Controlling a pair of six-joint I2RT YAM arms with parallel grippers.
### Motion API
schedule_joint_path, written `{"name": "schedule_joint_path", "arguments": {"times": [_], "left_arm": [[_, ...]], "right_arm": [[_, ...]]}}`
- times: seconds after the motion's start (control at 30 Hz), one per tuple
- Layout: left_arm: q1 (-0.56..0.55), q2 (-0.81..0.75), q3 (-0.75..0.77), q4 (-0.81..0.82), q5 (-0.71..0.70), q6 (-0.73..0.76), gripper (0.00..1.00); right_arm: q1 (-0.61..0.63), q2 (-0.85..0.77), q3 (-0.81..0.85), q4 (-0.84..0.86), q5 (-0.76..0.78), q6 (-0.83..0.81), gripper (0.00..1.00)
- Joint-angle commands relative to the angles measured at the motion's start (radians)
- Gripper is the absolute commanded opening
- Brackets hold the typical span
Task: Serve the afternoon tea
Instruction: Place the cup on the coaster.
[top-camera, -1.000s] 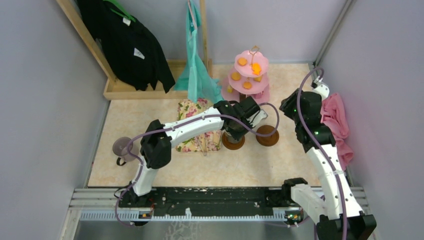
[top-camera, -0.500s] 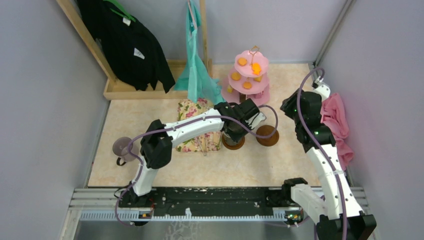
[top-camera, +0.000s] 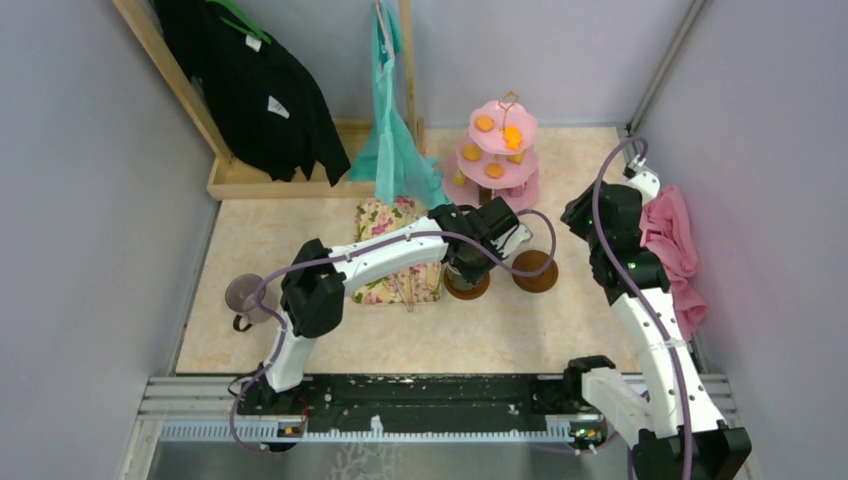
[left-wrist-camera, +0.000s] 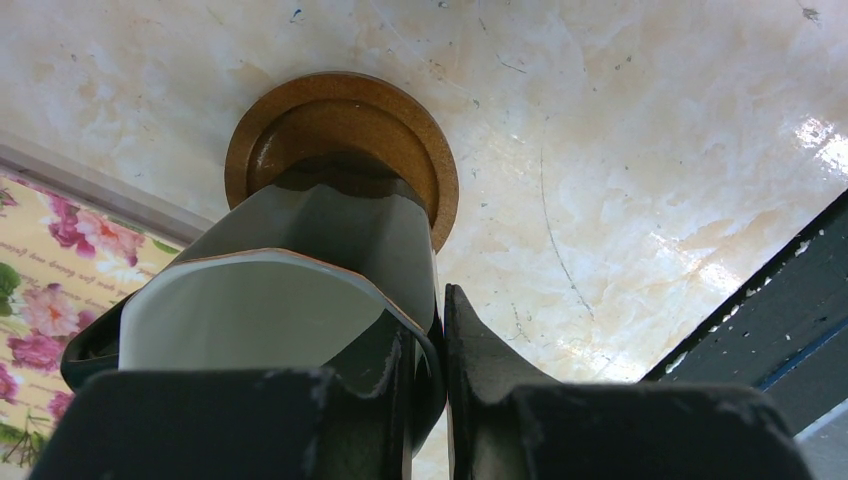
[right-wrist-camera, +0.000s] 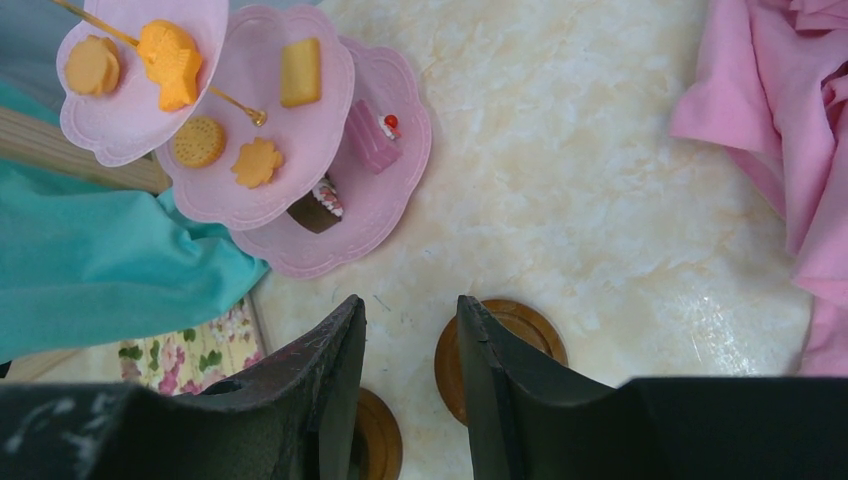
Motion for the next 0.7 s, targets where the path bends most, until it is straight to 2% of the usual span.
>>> {"name": "schedule_joint_path", "arguments": {"times": [0.0, 0.53, 0.67], "left_arm": [[-0.001, -0.014, 0.030, 0.041, -0.020, 0.016, 0.08], [0.000, -0.004, 0.043, 0.047, 0.014, 0.019, 0.08], [-0.001, -0.002, 0.034, 0.044, 0.015, 0.014, 0.14]], "right_arm": [[-0.011, -0.002, 0.007, 0.029, 0.011, -0.015, 0.39], [-0.012, -0.002, 0.008, 0.030, 0.013, -0.019, 0.39], [-0.015, -0.002, 0.011, 0.028, 0.010, -0.020, 0.39]]}}
